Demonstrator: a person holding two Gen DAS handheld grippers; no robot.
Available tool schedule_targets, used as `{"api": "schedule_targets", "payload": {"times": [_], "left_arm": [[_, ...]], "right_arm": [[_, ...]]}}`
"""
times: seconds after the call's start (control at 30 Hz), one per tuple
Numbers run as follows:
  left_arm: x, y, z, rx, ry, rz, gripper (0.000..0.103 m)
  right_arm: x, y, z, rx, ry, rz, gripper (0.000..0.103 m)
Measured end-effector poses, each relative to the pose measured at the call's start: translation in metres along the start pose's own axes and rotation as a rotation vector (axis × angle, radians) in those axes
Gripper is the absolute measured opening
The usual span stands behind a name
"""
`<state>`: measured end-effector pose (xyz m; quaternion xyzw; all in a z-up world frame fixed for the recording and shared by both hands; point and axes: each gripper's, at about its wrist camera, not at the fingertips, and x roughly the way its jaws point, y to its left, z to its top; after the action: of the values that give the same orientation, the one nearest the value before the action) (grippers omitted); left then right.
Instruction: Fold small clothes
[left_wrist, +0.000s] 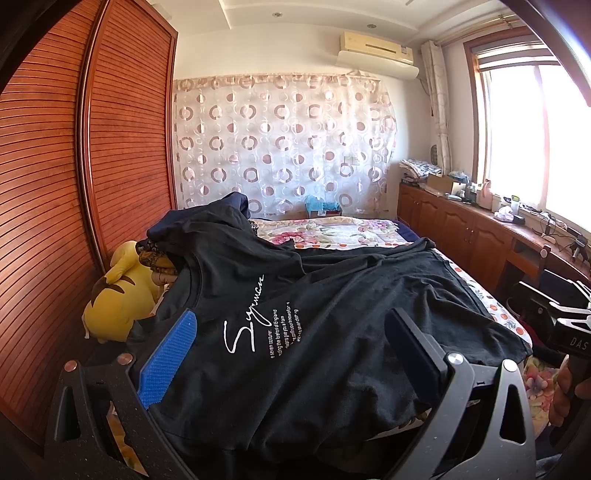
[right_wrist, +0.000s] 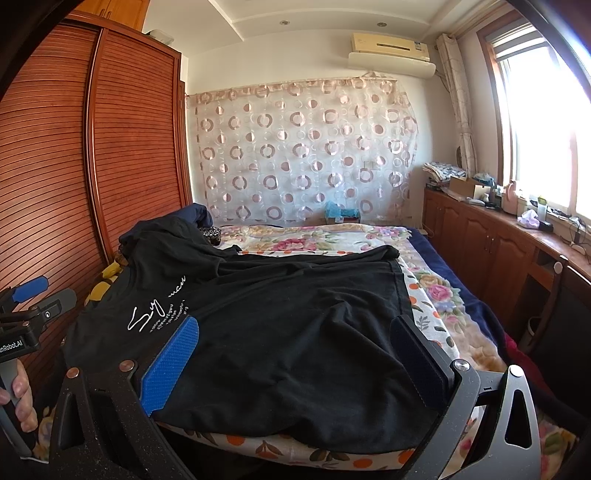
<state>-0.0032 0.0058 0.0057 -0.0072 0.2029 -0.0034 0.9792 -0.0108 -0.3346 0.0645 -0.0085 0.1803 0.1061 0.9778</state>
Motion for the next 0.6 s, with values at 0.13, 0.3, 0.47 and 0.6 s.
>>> {"api": "schedule_targets", "payload": {"times": [0.13, 0.3, 0.47, 0.6], "left_arm": [[-0.0007, 0.0003, 0.0016, -0.001, -0.005, 0.000, 0.102], [-0.0013, 0.0001, 0.0026, -0.001, -0.007, 0.001, 0.102], [-0.0023, 0.0000, 0.0035, -0.001, -0.011, 0.003, 0.102], [-0.0016, 0.0002, 0.0042, -0.001, -0.011, 0.003, 0.102]], "right_arm": [[-0.0009, -0.0002, -0.0012, -0.001, -0.002, 0.000, 0.103], [-0.0011, -0.0001, -0.0013, -0.001, -0.003, -0.001, 0.103], [-0.0003, 0.0001, -0.0016, -0.003, -0.004, 0.001, 0.103], [-0.0013, -0.0001, -0.0024, -0.007, -0.007, 0.005, 0.103]]}}
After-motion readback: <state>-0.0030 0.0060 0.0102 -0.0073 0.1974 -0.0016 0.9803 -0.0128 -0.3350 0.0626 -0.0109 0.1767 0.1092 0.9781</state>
